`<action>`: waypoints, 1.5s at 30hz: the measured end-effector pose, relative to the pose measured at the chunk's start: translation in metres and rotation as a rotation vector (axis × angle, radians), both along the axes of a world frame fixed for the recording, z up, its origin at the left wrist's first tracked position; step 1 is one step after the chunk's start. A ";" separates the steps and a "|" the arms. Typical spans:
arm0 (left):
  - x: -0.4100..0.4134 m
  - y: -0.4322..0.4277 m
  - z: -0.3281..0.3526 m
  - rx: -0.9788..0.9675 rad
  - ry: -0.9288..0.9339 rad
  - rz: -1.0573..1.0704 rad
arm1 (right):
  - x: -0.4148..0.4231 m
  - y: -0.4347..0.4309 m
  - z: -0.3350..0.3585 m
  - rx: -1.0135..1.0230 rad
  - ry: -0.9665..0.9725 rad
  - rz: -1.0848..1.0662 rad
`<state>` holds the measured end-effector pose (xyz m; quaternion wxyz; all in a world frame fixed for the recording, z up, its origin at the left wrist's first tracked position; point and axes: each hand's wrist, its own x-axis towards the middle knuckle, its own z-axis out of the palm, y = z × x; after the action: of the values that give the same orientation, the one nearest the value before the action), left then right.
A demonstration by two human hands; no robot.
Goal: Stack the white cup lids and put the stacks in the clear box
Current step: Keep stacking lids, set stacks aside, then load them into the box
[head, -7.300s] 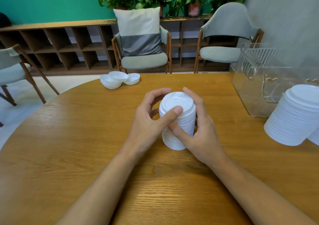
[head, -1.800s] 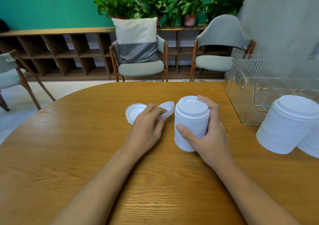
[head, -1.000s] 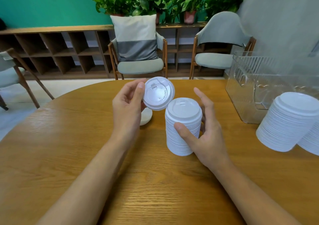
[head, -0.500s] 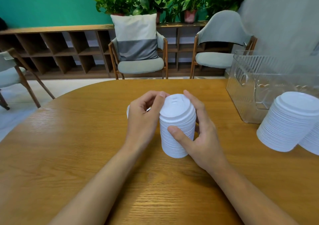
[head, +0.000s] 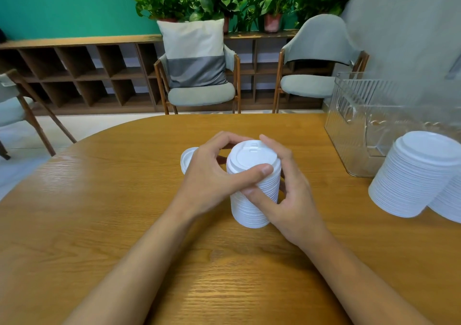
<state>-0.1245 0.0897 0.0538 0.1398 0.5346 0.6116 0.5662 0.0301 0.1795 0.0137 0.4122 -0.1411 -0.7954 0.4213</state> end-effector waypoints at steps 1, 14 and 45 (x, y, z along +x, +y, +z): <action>-0.002 0.000 0.001 -0.022 0.002 -0.012 | 0.001 0.001 0.000 0.011 -0.024 0.007; -0.028 -0.018 -0.035 -0.009 0.249 0.124 | -0.001 0.001 -0.004 0.054 -0.042 -0.003; -0.038 -0.020 -0.020 0.152 -0.300 0.334 | -0.003 -0.001 -0.002 0.001 0.025 -0.034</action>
<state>-0.1628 0.0695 0.0342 0.0929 0.3450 0.6195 0.6990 0.0270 0.1785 0.0117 0.4292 -0.1493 -0.7880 0.4154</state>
